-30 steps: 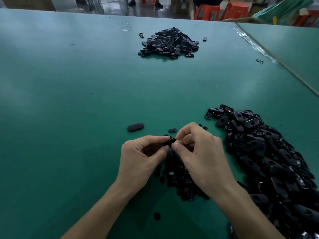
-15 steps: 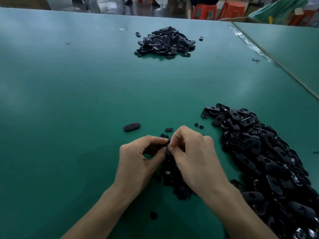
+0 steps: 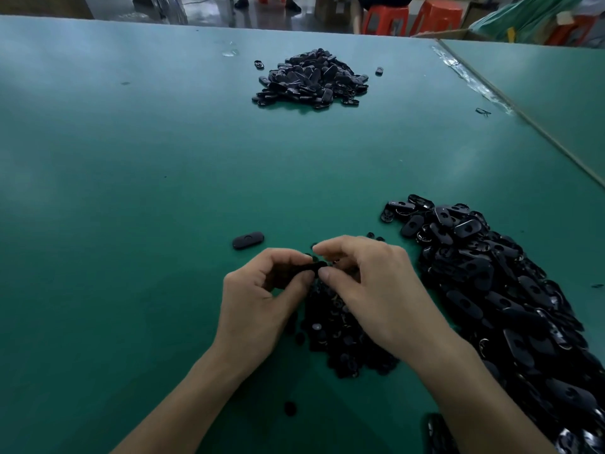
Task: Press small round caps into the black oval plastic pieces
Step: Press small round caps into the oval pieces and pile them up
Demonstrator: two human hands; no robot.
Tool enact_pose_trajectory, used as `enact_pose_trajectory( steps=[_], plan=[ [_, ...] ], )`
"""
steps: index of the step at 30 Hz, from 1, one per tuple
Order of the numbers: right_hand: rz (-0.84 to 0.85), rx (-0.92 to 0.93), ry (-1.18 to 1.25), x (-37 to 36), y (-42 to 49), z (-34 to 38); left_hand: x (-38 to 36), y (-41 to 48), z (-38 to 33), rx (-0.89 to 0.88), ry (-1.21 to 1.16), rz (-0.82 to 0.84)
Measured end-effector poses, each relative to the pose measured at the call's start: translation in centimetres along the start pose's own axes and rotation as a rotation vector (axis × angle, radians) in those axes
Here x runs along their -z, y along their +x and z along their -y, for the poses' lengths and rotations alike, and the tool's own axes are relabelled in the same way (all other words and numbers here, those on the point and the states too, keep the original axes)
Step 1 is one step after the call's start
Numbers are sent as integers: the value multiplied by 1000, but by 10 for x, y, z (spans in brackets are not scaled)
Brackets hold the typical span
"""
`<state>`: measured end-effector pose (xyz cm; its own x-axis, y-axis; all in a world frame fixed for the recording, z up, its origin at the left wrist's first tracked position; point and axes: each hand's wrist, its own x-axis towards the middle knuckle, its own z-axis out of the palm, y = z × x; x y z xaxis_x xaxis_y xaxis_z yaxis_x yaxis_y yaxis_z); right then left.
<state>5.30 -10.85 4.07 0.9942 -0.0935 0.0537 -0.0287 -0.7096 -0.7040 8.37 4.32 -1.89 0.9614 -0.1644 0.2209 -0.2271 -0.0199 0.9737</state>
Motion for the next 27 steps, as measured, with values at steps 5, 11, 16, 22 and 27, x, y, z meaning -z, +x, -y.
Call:
enact_pose_trajectory(
  steps=[5, 11, 16, 22, 27],
  plan=[
    [52, 30, 121, 6, 4, -6, 2, 4, 0, 92, -159, 43],
    [32, 20, 138, 4, 5, -8, 3, 7, 3, 150, -220, 60],
    [1, -13, 128, -1, 3, -7, 2, 8, 3, 177, -243, 60],
    [-10, -55, 178, 2, 1, -5, 2, 6, 1, 151, -246, 53],
    [32, -36, 194, 8, -1, -4, 3, 6, -2, 120, -189, 39]
  ],
)
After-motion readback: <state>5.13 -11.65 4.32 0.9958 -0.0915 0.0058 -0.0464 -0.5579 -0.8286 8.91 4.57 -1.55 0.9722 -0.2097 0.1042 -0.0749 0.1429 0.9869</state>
